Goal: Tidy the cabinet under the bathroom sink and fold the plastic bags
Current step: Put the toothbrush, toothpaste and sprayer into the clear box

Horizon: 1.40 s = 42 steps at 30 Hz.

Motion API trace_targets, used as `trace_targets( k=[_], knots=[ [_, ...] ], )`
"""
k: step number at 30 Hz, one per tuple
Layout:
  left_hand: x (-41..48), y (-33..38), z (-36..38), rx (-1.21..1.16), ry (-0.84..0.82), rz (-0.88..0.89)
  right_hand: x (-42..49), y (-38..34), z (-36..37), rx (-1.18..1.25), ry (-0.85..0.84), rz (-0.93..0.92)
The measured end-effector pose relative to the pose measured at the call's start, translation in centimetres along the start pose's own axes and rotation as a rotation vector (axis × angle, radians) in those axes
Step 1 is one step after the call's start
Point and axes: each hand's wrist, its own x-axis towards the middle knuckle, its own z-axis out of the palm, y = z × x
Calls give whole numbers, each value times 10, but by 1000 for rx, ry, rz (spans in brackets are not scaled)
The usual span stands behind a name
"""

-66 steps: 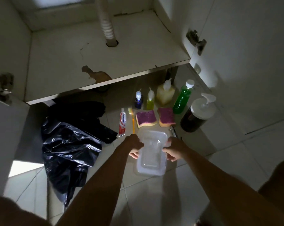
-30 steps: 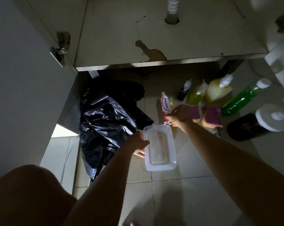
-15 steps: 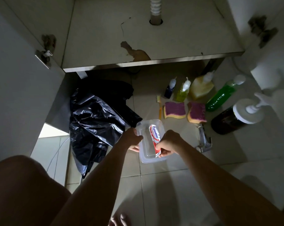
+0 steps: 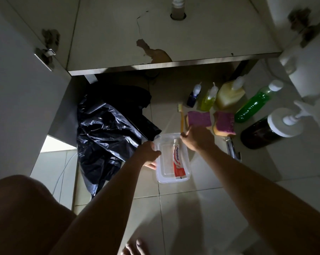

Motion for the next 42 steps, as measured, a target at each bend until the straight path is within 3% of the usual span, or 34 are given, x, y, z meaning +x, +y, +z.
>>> trace_targets(
  k=[8, 13, 20, 25, 27, 29, 31, 33, 38, 42],
  knots=[
    [13, -13, 3, 37, 16, 15, 63, -8, 45, 247, -20, 141],
    [16, -14, 5, 64, 15, 27, 75, -9, 54, 212, 62, 158],
    [14, -13, 9, -33, -36, 0, 68, -3, 26, 50, 127, -1],
    [15, 3, 18, -99, -62, -22, 31, 10, -25, 174, 105, -114],
    [13, 14, 22, -148, -84, -46, 14, 21, -48, 280, 5, -106],
    [8, 24, 22, -233, -105, -83, 0, 28, -65, 412, -308, -39],
    [6, 33, 25, -284, -115, -106, -12, 39, -76, 365, -576, -12],
    [3, 40, 27, -305, -107, -109, -23, 48, -75, 343, -710, 12],
    [10, 49, 35, -324, -127, -101, -35, 57, -40, 423, -788, 87],
    [15, 48, 41, -336, -139, -85, -45, 53, -8, 497, -697, 82]
  ],
)
